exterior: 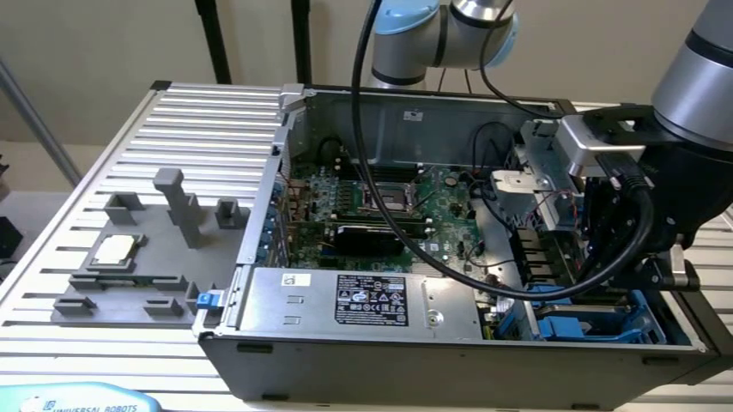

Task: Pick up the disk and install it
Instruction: 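Insert the first disk wire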

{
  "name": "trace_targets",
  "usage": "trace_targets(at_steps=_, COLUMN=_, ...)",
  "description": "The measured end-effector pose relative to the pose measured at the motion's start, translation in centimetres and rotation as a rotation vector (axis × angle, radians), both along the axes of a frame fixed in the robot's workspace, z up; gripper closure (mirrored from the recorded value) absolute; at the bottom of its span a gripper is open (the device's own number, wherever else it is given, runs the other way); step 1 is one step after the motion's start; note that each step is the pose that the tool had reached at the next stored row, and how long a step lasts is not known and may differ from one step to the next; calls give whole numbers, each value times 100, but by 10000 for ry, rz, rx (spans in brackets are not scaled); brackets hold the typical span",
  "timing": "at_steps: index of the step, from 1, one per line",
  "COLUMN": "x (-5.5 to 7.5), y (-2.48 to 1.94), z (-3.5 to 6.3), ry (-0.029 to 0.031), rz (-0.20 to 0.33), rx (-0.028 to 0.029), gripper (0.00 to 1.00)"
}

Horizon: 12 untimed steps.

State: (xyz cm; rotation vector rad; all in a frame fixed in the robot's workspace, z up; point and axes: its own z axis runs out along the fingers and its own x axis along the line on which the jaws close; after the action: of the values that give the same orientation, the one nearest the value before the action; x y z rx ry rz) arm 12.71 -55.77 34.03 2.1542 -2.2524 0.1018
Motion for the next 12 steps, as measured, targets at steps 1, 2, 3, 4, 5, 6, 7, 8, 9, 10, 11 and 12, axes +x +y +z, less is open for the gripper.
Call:
trace_targets(at_steps=1, x=0, y=0, z=0, ry=0, rz=0, rx=-1, gripper=84)
trace_targets(at_steps=2, x=0, y=0, z=4, ry=0, rz=0, rx=1, gripper=84)
trace_targets(at_steps=3, x=0, y=0, z=7, ry=-1, rz=0, rx=4, gripper=84)
trace_targets(at_steps=4, x=0, y=0, z=12, ry=0, rz=0, rx=5, gripper=84)
trace_targets(at_steps=5, x=0, y=0, z=19, ry=0, rz=0, rx=2, gripper=84)
trace_targets(at_steps=6, x=0, y=0, z=28, ry=0, rz=0, rx=0, gripper=84)
trace_targets(at_steps=7, x=0, y=0, z=33, ry=0, rz=0, rx=0, gripper=84)
trace_targets(at_steps=8, x=0, y=0, z=35, ry=0, rz=0, rx=1, gripper=84)
trace_targets(at_steps=9, x=0, y=0, z=35, ry=0, rz=0, rx=1, gripper=84)
trace_targets(at_steps=10, x=0, y=0, z=35, ry=0, rz=0, rx=1, gripper=84)
trace_targets(at_steps=11, x=0, y=0, z=34, ry=0, rz=0, rx=-1, gripper=84)
trace_targets(at_steps=12, x=0, y=-1, z=31, ry=0, rz=0, rx=-2, gripper=84)
